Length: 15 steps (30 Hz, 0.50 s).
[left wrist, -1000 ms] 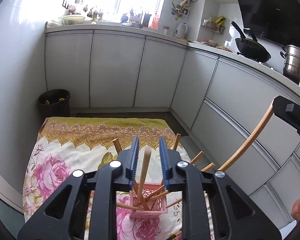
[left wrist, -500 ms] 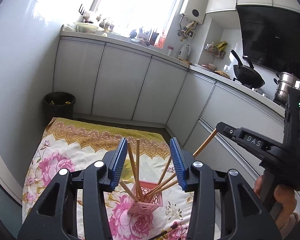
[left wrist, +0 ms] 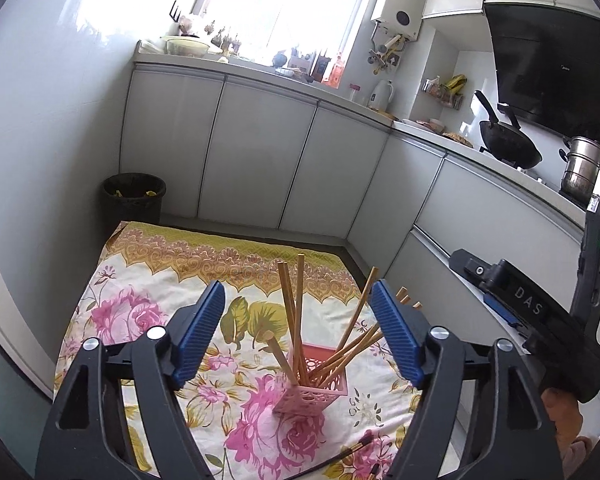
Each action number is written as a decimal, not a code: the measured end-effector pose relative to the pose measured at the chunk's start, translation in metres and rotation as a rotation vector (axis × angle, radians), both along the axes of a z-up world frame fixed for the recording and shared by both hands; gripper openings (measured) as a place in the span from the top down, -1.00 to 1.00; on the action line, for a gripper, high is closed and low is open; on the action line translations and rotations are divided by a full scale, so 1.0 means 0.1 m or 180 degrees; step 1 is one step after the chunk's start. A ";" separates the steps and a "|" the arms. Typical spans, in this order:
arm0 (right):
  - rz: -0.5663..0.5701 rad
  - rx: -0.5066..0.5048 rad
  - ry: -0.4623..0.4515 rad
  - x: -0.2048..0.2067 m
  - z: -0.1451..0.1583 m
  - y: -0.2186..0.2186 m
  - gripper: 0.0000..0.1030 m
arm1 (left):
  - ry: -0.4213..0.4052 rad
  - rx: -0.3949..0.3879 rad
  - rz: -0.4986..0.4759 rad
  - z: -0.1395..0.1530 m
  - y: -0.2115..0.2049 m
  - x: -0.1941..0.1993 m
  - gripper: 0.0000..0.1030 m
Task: Organize utensils
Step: 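Carry both chopsticks over the pink cup, lower them in, open both grippers, then close the left gripper on a black chopstick while the right gripper grasps the other black chopstick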
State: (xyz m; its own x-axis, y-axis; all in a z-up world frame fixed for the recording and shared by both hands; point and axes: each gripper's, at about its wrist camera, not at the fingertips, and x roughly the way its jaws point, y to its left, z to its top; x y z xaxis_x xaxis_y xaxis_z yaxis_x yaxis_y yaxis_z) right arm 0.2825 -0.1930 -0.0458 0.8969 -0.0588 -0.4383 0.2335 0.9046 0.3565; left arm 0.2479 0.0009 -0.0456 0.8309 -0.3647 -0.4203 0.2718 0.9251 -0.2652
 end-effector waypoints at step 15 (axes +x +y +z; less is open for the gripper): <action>-0.0297 -0.0067 0.0440 -0.94 -0.56 -0.41 -0.87 | 0.0174 0.0470 -0.0441 -0.16 -0.41 -0.31 -0.86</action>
State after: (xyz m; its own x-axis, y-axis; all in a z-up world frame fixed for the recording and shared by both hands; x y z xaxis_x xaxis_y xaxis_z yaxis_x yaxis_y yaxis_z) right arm 0.1882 -0.2341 -0.1021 0.8184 -0.1495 -0.5548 0.3624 0.8836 0.2964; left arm 0.2166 -0.0403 -0.0613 0.7516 -0.4049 -0.5207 0.3880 0.9098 -0.1473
